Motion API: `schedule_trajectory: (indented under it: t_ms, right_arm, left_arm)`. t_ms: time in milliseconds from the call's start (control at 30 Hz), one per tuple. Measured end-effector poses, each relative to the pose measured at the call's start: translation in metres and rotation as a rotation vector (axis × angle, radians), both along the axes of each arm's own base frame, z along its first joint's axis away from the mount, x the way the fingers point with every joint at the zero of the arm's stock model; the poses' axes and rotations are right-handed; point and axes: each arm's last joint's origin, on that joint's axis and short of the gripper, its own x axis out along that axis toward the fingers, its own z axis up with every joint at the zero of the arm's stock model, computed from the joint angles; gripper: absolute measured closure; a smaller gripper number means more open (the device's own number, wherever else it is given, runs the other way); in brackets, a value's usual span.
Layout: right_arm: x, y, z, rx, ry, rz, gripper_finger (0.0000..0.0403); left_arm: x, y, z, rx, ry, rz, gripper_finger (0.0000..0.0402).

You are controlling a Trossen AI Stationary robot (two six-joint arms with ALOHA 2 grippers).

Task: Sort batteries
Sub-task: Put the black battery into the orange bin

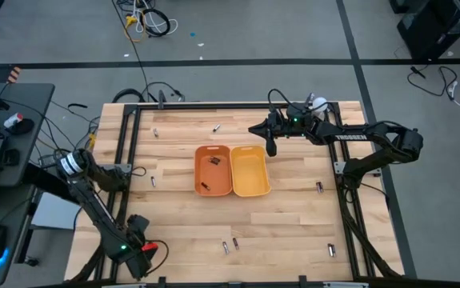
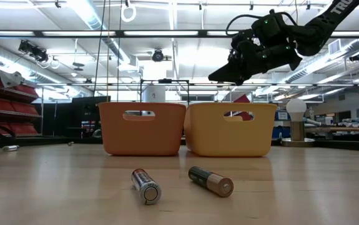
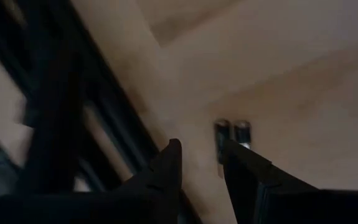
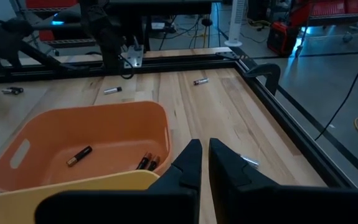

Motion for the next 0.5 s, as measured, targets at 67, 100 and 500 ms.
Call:
schedule_trajectory:
  t_ms: [67,100,500]
  right_arm:
    - [-0.0001,0.0001,-0.0006,-0.002,0.006,0.001,0.0384]
    - [-0.0002,0.0001,-0.0009,0.0,0.01,0.001,0.0384]
    - [-0.0003,0.0001,-0.0011,-0.001,0.012,0.002,0.0384]
  left_arm:
    - [-0.0003,-0.0038,-0.0044,-0.039,-0.025,0.008,0.0291]
    - [-0.0009,-0.0033,-0.0066,-0.043,-0.026,0.011,0.0291]
    - [-0.0051,-0.0037,-0.0101,-0.037,-0.037,0.013,0.0291]
